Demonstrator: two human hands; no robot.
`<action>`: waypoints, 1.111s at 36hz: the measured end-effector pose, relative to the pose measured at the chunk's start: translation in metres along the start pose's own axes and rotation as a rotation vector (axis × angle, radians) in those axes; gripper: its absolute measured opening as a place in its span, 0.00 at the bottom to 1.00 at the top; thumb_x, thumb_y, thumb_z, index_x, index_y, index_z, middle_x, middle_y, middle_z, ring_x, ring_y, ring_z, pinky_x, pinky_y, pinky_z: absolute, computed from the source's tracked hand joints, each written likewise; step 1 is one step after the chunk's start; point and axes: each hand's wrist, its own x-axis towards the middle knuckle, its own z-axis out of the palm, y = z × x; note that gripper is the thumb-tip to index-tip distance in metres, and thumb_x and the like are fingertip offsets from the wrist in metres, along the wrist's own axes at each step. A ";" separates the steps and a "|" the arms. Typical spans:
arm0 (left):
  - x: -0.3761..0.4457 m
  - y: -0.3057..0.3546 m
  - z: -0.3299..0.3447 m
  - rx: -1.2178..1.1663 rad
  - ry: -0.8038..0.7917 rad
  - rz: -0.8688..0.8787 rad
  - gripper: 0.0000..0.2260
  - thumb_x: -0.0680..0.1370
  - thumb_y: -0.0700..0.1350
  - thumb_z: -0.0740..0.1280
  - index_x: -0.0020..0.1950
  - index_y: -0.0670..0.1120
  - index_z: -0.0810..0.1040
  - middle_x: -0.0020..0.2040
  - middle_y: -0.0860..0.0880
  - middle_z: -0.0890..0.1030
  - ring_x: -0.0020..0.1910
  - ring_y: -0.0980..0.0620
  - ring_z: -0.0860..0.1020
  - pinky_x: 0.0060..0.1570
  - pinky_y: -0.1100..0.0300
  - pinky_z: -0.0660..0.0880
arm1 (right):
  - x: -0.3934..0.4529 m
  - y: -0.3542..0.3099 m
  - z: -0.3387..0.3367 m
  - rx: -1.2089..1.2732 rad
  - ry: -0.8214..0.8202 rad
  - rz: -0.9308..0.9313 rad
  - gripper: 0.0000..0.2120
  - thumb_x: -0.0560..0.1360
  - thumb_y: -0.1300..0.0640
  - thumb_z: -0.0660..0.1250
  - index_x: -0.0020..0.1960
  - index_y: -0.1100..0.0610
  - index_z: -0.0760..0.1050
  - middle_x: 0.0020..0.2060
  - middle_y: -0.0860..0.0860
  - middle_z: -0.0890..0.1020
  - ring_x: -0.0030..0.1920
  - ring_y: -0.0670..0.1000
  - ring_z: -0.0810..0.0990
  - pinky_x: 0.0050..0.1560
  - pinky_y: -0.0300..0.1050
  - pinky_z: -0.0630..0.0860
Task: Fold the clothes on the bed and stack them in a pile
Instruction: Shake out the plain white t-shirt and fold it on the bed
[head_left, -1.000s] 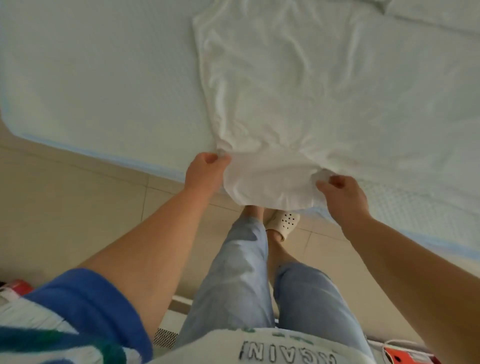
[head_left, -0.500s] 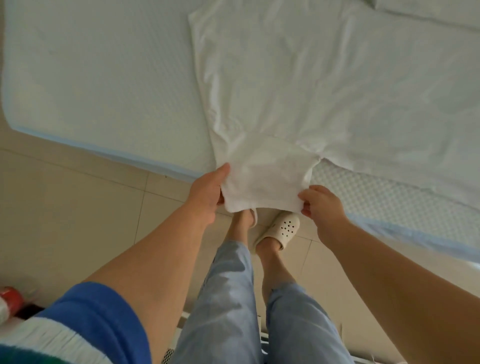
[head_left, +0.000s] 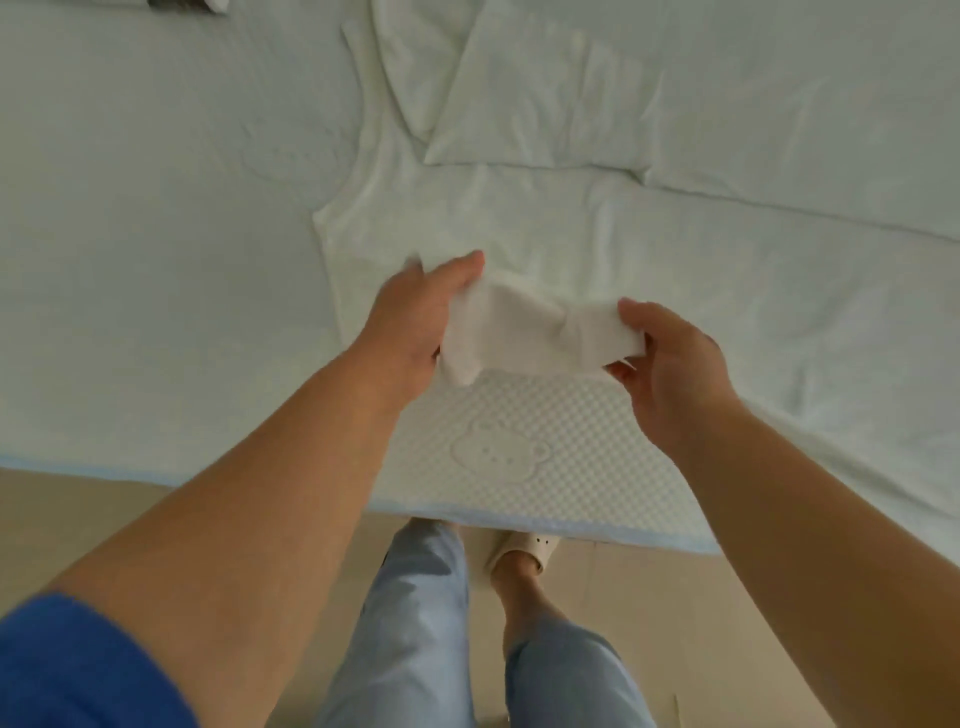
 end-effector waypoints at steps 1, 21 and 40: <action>0.012 0.012 0.005 0.028 -0.011 0.019 0.07 0.75 0.44 0.68 0.50 0.43 0.78 0.39 0.49 0.81 0.36 0.53 0.80 0.34 0.61 0.77 | 0.009 -0.011 0.008 0.005 0.024 -0.019 0.05 0.73 0.63 0.67 0.38 0.58 0.77 0.33 0.49 0.81 0.42 0.50 0.80 0.48 0.47 0.78; 0.126 0.081 0.033 0.179 -0.083 -0.040 0.02 0.77 0.46 0.65 0.48 0.51 0.78 0.47 0.50 0.82 0.46 0.50 0.82 0.49 0.52 0.79 | 0.107 -0.074 0.075 -0.061 0.136 -0.023 0.03 0.72 0.62 0.70 0.45 0.59 0.76 0.43 0.54 0.82 0.45 0.54 0.83 0.44 0.52 0.82; 0.082 0.004 0.001 0.513 0.212 0.063 0.06 0.72 0.49 0.70 0.37 0.52 0.77 0.38 0.53 0.80 0.41 0.51 0.80 0.47 0.49 0.79 | 0.103 -0.014 0.017 -0.755 0.238 -0.109 0.14 0.69 0.42 0.67 0.48 0.49 0.75 0.41 0.44 0.79 0.41 0.47 0.78 0.37 0.42 0.72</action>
